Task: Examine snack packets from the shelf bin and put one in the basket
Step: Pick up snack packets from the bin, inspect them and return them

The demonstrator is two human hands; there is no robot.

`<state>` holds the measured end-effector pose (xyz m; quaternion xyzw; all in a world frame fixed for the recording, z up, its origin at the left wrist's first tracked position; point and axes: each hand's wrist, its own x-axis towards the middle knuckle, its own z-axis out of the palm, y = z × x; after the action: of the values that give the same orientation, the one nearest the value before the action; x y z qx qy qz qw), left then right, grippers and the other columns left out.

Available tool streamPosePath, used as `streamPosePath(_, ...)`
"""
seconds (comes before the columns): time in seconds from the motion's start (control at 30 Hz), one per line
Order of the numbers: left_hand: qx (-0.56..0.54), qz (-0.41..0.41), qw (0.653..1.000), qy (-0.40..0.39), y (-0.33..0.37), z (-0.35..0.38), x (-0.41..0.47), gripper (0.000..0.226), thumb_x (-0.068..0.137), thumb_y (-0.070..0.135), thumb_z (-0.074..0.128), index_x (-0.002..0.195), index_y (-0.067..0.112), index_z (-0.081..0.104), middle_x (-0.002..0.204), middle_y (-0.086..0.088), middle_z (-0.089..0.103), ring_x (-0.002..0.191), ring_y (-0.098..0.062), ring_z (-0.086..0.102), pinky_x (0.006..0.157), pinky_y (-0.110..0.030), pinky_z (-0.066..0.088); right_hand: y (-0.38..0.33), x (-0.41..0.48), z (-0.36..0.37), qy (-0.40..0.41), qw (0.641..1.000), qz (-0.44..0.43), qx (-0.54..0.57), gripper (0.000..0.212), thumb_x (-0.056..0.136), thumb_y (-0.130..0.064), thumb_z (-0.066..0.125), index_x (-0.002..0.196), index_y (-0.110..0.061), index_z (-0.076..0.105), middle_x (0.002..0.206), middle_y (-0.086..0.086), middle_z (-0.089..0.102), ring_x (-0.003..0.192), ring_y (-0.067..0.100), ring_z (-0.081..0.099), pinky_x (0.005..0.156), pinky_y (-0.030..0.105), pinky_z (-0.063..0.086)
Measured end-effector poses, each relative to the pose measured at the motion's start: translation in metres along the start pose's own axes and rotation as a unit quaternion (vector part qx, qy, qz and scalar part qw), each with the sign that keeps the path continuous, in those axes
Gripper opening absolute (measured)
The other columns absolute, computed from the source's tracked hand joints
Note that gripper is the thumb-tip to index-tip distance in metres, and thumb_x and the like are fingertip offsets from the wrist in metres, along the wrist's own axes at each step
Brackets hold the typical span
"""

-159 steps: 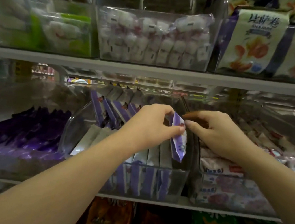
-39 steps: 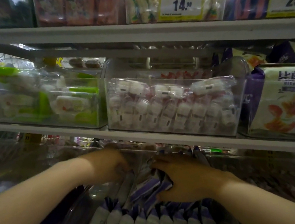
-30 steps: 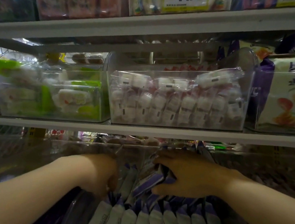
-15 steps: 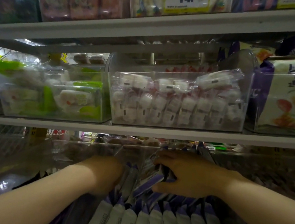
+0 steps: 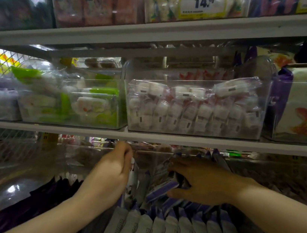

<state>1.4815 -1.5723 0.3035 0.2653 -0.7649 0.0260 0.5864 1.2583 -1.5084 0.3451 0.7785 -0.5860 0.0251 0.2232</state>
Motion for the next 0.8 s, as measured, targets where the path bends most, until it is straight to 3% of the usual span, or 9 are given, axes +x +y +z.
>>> streamPosePath(0.17, -0.066, 0.03, 0.995, 0.071, 0.031, -0.019, -0.013, 0.024, 0.103, 0.017, 0.038, 0.084, 0.03, 0.042, 0.065, 0.005, 0.056, 0.063, -0.007, 0.057, 0.05, -0.012, 0.039, -0.021, -0.012, -0.008, 0.015, 1.0, 0.01, -0.014, 0.073, 0.085, -0.074, 0.04, 0.146, -0.037, 0.027, 0.158, -0.01, 0.022, 0.142, 0.02, 0.027, 0.112, 0.034, 0.025)
streamPosePath(0.27, -0.121, 0.051, 0.987, 0.093, 0.048, -0.031, -0.026, 0.02, 0.102, 0.022, 0.035, 0.086, 0.029, 0.044, 0.071, -0.001, 0.059, 0.064, -0.012, 0.06, 0.05, -0.013, 0.041, -0.042, -0.028, -0.011, 0.069, 0.995, 0.016, 0.069, 0.066, 0.087, -0.067, 0.047, 0.144, -0.039, 0.029, 0.153, -0.01, 0.036, 0.131, 0.012, 0.041, 0.101, 0.024, 0.034)
streamPosePath(0.37, -0.152, 0.061, 0.981, 0.107, 0.062, -0.042, -0.04, 0.018, 0.104, 0.024, 0.033, 0.092, 0.022, 0.046, 0.09, 0.004, 0.064, 0.081, -0.003, 0.062, 0.065, -0.012, 0.045, -0.067, -0.046, -0.008, 0.134, 0.965, 0.047, 0.219, 0.071, 0.088, -0.061, 0.052, 0.149, -0.033, 0.029, 0.149, -0.01, 0.042, 0.121, 0.002, 0.047, 0.094, 0.017, 0.036)
streamPosePath(0.43, -0.198, 0.059, 0.972, 0.114, 0.072, -0.049, -0.048, 0.014, 0.101, 0.021, 0.034, 0.093, 0.023, 0.045, 0.097, 0.008, 0.064, 0.096, 0.001, 0.063, 0.078, -0.013, 0.048, -0.079, -0.058, -0.004, 0.168, 0.917, 0.083, 0.352, 0.079, 0.085, -0.06, 0.057, 0.151, -0.03, 0.025, 0.148, -0.011, 0.043, 0.123, 0.004, 0.048, 0.1, 0.023, 0.04)
streamPosePath(0.53, -0.281, 0.049, 0.952, 0.111, 0.089, -0.055, -0.065, 0.014, 0.101, 0.021, 0.034, 0.094, 0.023, 0.046, 0.096, 0.012, 0.065, 0.106, -0.005, 0.064, 0.087, -0.021, 0.05, -0.096, -0.082, 0.001, 0.179, 0.774, 0.123, 0.595, 0.094, 0.075, -0.055, 0.07, 0.151, -0.021, 0.026, 0.139, -0.005, 0.053, 0.122, 0.012, 0.054, 0.104, 0.039, 0.047)
streamPosePath(0.57, -0.301, 0.046, 0.946, 0.112, 0.094, -0.056, -0.072, 0.013, 0.101, 0.022, 0.035, 0.094, 0.023, 0.046, 0.096, 0.011, 0.065, 0.106, -0.008, 0.065, 0.088, -0.025, 0.051, -0.102, -0.091, 0.002, 0.173, 0.725, 0.131, 0.653, 0.092, 0.07, -0.053, 0.071, 0.147, -0.017, 0.036, 0.132, -0.001, 0.059, 0.116, 0.014, 0.06, 0.098, 0.039, 0.051)
streamPosePath(0.63, -0.35, 0.014, 0.932, 0.093, 0.101, -0.058, -0.086, 0.013, 0.099, 0.023, 0.037, 0.093, 0.024, 0.048, 0.093, 0.009, 0.066, 0.1, -0.014, 0.067, 0.087, -0.031, 0.052, -0.112, -0.11, 0.007, 0.166, 0.653, 0.12, 0.729, 0.063, 0.065, -0.047, 0.069, 0.117, -0.013, 0.066, 0.112, 0.004, 0.071, 0.099, 0.015, 0.069, 0.084, 0.033, 0.058)
streamPosePath(0.7, -0.394, -0.032, 0.915, 0.086, 0.103, -0.06, -0.095, 0.012, 0.096, 0.026, 0.042, 0.09, 0.025, 0.052, 0.087, 0.01, 0.068, 0.088, -0.01, 0.067, 0.079, -0.026, 0.053, -0.121, -0.126, 0.014, 0.172, 0.611, 0.11, 0.765, 0.044, 0.065, -0.04, 0.069, 0.098, -0.01, 0.071, 0.093, 0.005, 0.076, 0.082, 0.013, 0.072, 0.068, 0.027, 0.059)
streamPosePath(0.8, -0.426, -0.108, 0.897, 0.053, 0.102, -0.063, -0.116, 0.015, 0.091, 0.03, 0.05, 0.084, 0.03, 0.063, 0.086, 0.007, 0.07, 0.077, -0.01, 0.064, 0.07, -0.024, 0.054, -0.137, -0.152, 0.026, 0.2, 0.59, 0.109, 0.774, 0.044, 0.068, -0.036, 0.068, 0.104, -0.011, 0.066, 0.091, 0.004, 0.077, 0.079, 0.013, 0.073, 0.061, 0.023, 0.057)
